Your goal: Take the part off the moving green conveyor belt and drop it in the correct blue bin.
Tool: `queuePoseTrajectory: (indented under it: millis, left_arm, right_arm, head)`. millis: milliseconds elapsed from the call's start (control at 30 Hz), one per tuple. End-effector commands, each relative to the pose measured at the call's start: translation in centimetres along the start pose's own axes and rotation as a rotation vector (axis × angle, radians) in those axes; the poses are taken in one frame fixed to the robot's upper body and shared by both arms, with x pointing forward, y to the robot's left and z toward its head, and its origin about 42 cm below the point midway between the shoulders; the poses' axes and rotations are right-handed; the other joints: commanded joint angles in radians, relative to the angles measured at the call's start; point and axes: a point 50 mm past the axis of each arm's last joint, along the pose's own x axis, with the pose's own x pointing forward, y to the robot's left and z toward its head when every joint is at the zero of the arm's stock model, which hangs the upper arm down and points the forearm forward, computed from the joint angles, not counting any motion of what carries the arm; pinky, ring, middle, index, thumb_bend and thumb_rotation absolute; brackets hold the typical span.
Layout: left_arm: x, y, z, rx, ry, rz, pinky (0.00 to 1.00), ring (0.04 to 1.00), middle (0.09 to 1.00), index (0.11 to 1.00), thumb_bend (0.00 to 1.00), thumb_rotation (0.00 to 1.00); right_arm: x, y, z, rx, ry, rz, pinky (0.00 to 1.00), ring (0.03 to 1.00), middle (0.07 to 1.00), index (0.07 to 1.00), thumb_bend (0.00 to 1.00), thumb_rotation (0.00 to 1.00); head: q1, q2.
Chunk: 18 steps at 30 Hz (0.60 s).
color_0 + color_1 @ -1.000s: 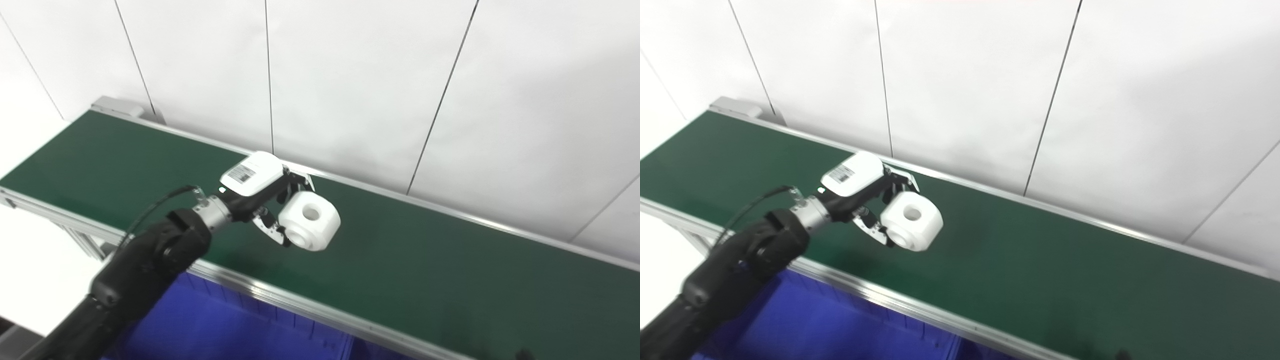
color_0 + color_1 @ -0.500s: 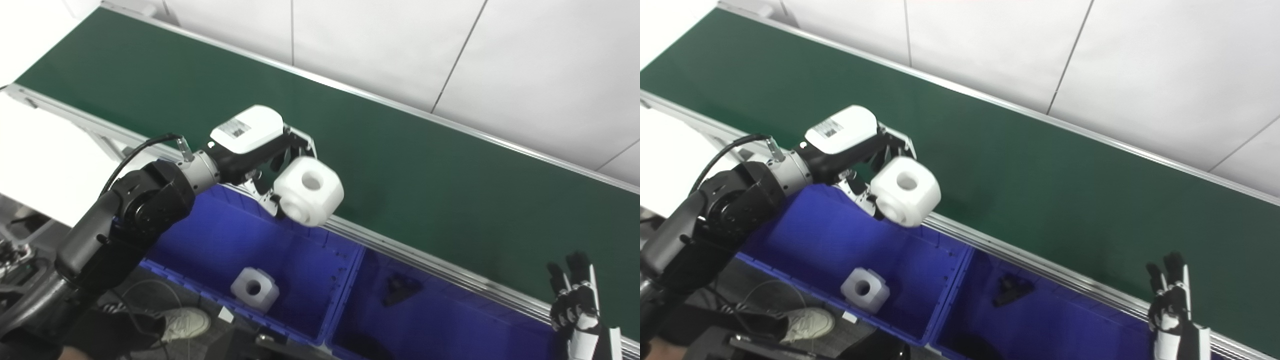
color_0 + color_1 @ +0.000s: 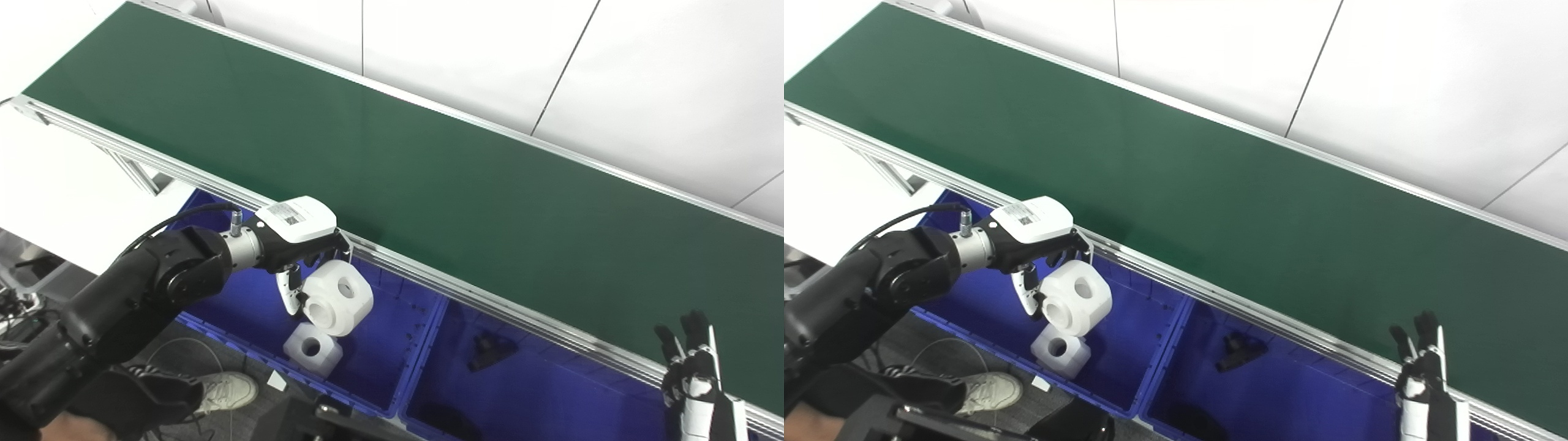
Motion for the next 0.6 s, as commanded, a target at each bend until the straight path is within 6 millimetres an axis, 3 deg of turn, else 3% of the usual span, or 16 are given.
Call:
queuePoseTrajectory:
  millis: [0,33,100,133,200,467,567]
  left_arm:
    - [-0.2,1.8,-0.9,0.030,0.029,0.023,0.34,0.429,0.467,0.517,0.52,0.00]
    - [-0.3,1.8,-0.9,0.013,0.035,0.023,0.37,0.482,0.553,0.505,0.52,0.04]
    - [-0.5,1.9,-1.0,-0.010,0.033,0.037,0.47,0.619,0.683,0.668,0.82,0.23]
    - [-0.6,2.0,-0.9,-0.013,0.032,0.041,0.50,0.647,0.708,0.694,0.87,0.26]
    - [-1.0,2.2,-0.8,-0.014,0.047,0.028,0.67,0.803,0.843,0.839,0.96,0.44]
    - [-2.1,3.3,-0.4,-0.142,-0.002,-0.033,0.77,0.885,0.915,0.910,1.00,0.58]
    - [-2.6,4.1,0.2,-0.238,-0.078,-0.006,0.79,0.890,0.914,0.904,1.00,0.59]
  right_arm:
    - [-0.3,0.0,0.8,-0.003,-0.035,-0.002,1.00,0.941,1.000,1.000,0.78,0.94]
    - [-0.3,0.1,0.7,-0.001,-0.034,0.000,1.00,0.941,1.000,1.000,0.78,0.94]
    - [-0.4,0.1,0.6,0.000,-0.033,0.001,1.00,0.945,1.000,1.000,0.76,0.94]
    - [-0.4,0.2,0.5,-0.001,-0.033,0.002,1.00,0.946,1.000,1.000,0.76,0.94]
    - [-0.4,0.3,0.3,-0.004,-0.030,0.002,1.00,0.945,1.000,1.000,0.78,0.96]
    - [-0.3,1.1,0.3,0.003,-0.030,0.008,1.00,0.955,1.000,1.000,0.80,0.96]
    - [-0.3,1.5,0.4,0.010,-0.024,0.008,1.00,0.959,1.000,1.000,0.81,0.96]
  head:
    - [-0.008,-0.006]
    - [-0.008,-0.006]
    - [-0.009,-0.008]
    - [-0.010,-0.012]
    - [-0.013,-0.014]
    - [-0.040,-0.019]
    - [-0.064,-0.022]
